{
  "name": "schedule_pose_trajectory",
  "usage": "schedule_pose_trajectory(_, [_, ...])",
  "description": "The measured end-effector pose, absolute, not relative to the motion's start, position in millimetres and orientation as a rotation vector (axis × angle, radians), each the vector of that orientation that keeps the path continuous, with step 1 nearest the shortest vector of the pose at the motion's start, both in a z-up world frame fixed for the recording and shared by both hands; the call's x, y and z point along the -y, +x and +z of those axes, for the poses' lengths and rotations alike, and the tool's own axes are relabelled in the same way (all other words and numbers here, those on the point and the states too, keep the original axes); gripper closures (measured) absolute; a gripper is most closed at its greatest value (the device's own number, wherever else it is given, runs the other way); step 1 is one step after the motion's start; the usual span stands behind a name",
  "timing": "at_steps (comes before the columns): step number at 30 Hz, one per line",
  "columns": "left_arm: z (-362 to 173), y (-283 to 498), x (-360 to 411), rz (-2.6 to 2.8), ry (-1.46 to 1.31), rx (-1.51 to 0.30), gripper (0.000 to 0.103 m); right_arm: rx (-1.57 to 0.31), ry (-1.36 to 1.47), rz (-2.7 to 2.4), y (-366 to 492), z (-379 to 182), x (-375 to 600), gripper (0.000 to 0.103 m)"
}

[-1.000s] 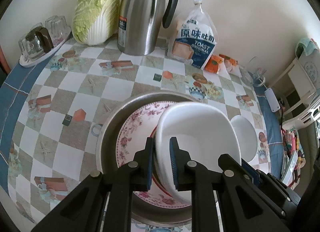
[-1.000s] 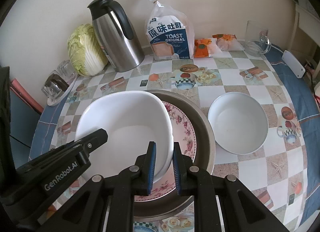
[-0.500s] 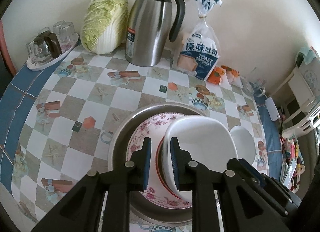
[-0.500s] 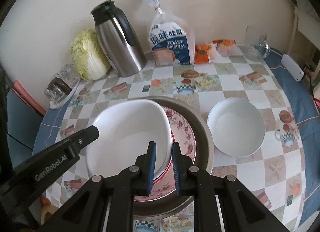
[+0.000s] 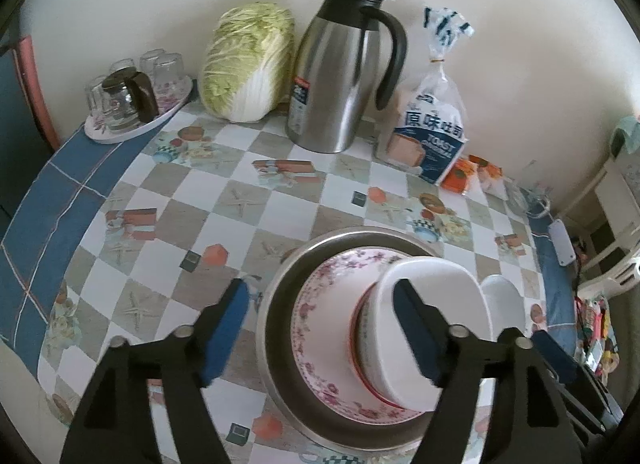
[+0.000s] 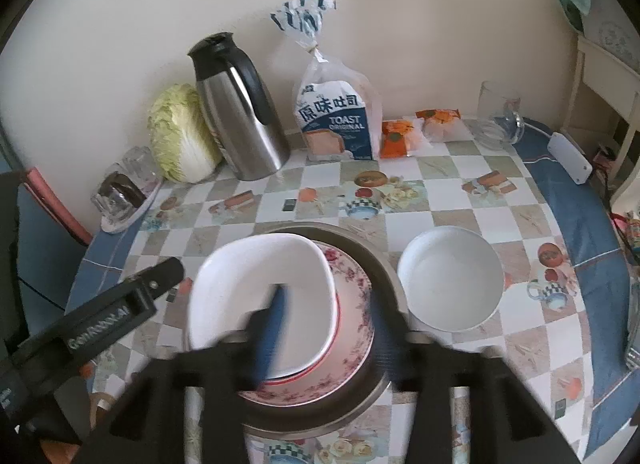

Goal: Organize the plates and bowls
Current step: 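Open both grippers and withdraw them from the square bowl, then move both tools to the round white bowl on the table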

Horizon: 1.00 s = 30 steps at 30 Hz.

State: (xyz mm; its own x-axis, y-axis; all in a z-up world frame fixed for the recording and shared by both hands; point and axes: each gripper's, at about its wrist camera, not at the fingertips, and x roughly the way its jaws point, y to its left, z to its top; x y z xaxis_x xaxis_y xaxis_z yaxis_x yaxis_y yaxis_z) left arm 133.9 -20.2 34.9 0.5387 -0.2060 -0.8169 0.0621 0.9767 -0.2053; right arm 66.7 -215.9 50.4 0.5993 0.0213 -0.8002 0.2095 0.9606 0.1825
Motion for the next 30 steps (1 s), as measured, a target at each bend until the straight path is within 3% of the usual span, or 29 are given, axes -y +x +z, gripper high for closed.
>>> schedule_pose_trajectory(6, [29,136,13,-0.107,-0.165,-1.003,0.013,-0.945,0.263,-0.113,69,44,219,0.035])
schedule_pose_trajectory(8, [27,137,12,-0.094,-0.169,-1.010,0.012,-0.950,0.263,-0.115,70,42,220,0.021])
schedule_pose_trajectory(12, [25,137,11,-0.070,-0.174,-1.014,0.010,-0.944,0.263,-0.113,69,40,223,0.014])
schedule_pose_trajectory(15, [25,137,8,-0.029,-0.173,-0.994,0.009,-0.937,0.261,-0.124,68,39,226,0.001])
schedule_pose_trajectory(30, [45,126,13,0.017,-0.176,-0.930,0.009,-0.876,0.304,-0.119,57,55,249,0.000])
